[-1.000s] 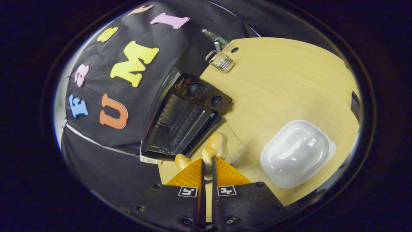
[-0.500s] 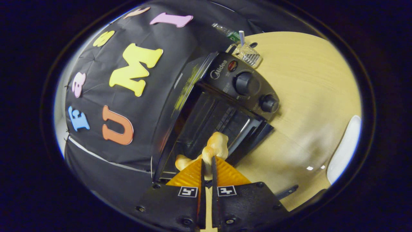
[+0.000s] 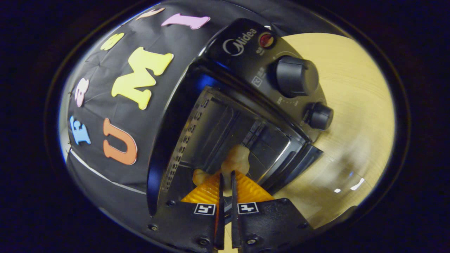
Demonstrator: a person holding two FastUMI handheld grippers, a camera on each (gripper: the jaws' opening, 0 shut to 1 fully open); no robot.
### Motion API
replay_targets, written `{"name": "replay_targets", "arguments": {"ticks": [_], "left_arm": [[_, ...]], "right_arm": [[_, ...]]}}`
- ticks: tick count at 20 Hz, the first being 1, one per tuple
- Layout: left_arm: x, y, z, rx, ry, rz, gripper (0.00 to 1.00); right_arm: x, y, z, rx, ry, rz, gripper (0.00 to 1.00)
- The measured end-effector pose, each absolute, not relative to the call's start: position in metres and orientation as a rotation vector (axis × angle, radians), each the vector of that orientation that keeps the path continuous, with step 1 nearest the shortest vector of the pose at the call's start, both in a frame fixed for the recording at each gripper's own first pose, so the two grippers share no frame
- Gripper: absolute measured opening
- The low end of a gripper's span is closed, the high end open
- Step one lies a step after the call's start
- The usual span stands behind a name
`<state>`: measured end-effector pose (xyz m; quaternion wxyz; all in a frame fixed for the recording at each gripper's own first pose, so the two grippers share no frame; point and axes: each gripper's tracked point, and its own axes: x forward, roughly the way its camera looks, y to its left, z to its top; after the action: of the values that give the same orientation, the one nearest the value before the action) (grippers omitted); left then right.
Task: Open the electric oven with the left hand, put the food in, and close the electric oven.
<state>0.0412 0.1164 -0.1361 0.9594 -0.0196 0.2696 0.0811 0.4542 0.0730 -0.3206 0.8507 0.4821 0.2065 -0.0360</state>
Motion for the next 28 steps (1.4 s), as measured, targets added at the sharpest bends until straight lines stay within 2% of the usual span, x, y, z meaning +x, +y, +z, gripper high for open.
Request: {"name": "replay_targets", "arguments": {"ticks": [3, 9, 10, 12, 13, 17, 18, 20, 24, 28], "left_arm": [[0.041, 0.111, -0.134, -0.032, 0.541, 0.148, 0.94], [0.035, 0.098, -0.130, -0.039, 0.525, 0.111, 0.93], [0.033, 0.096, -0.131, -0.043, 0.523, 0.105, 0.93], [0.033, 0.092, -0.129, -0.047, 0.511, 0.090, 0.94], [0.033, 0.089, -0.131, -0.048, 0.506, 0.082, 0.94], [0.040, 0.079, -0.135, -0.064, 0.491, 0.043, 0.94], [0.042, 0.075, -0.135, -0.064, 0.483, 0.032, 0.94], [0.048, 0.069, -0.138, -0.070, 0.464, 0.009, 0.94], [0.060, 0.055, -0.149, -0.109, 0.446, -0.030, 0.94], [0.064, 0.036, -0.169, -0.146, 0.460, -0.067, 0.94]], "right_arm": [[0.456, 0.079, -0.317, 0.937, 0.414, -0.049, 0.17], [0.432, 0.078, -0.313, 0.769, 0.420, -0.032, 0.78], [0.423, 0.078, -0.312, 0.730, 0.420, -0.029, 0.74], [0.397, 0.081, -0.308, 0.648, 0.426, -0.002, 0.80], [0.384, 0.082, -0.304, 0.614, 0.424, 0.016, 0.94], [0.328, 0.073, -0.284, 0.461, 0.408, 0.053, 0.94], [0.310, 0.065, -0.276, 0.389, 0.397, 0.049, 0.90], [0.280, 0.048, -0.262, 0.268, 0.375, 0.042, 0.90], [0.226, 0.009, -0.229, 0.089, 0.334, 0.002, 0.96], [0.174, -0.017, -0.206, 0.026, 0.328, -0.041, 0.96]]}}
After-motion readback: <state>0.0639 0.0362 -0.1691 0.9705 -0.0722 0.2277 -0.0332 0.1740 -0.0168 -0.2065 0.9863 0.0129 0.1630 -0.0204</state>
